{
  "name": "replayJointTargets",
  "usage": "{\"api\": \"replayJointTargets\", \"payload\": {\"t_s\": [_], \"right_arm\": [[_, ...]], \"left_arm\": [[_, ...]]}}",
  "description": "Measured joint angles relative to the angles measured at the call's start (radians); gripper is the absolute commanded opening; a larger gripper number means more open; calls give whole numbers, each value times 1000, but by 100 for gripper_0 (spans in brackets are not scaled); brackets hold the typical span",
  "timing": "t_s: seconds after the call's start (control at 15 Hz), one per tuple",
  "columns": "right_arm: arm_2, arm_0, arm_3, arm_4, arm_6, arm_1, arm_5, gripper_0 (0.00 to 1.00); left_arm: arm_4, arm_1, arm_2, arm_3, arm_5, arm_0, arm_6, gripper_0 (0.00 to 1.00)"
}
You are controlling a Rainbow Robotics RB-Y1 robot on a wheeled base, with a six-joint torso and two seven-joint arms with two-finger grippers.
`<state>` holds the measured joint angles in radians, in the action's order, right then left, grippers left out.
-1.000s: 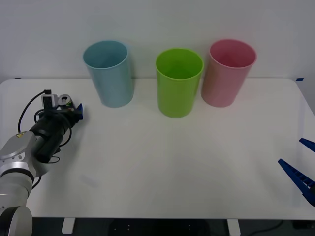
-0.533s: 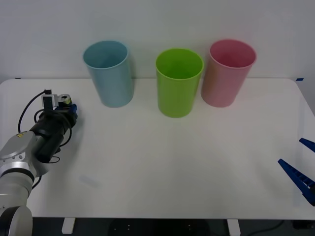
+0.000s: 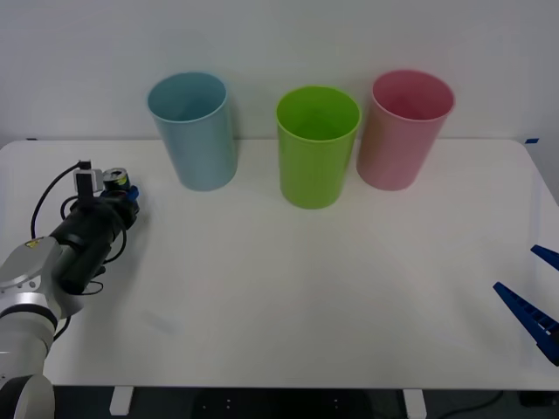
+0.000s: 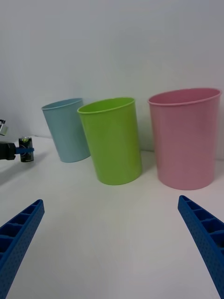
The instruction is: Grasp the object on the table and drop it into the matching bin: aluminum can to the light blue bin, PET bottle to the pink bin.
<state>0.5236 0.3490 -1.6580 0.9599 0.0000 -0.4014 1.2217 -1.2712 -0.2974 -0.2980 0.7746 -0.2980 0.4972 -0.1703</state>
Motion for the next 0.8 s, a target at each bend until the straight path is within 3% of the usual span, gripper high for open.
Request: {"api": "replayJointTargets", "payload": {"t_s": [0.8], "right_arm": [[0,0,0,0,0,0,0,100]], "left_arm": [[124,-1,17,463,-65,-256,29,0]]}}
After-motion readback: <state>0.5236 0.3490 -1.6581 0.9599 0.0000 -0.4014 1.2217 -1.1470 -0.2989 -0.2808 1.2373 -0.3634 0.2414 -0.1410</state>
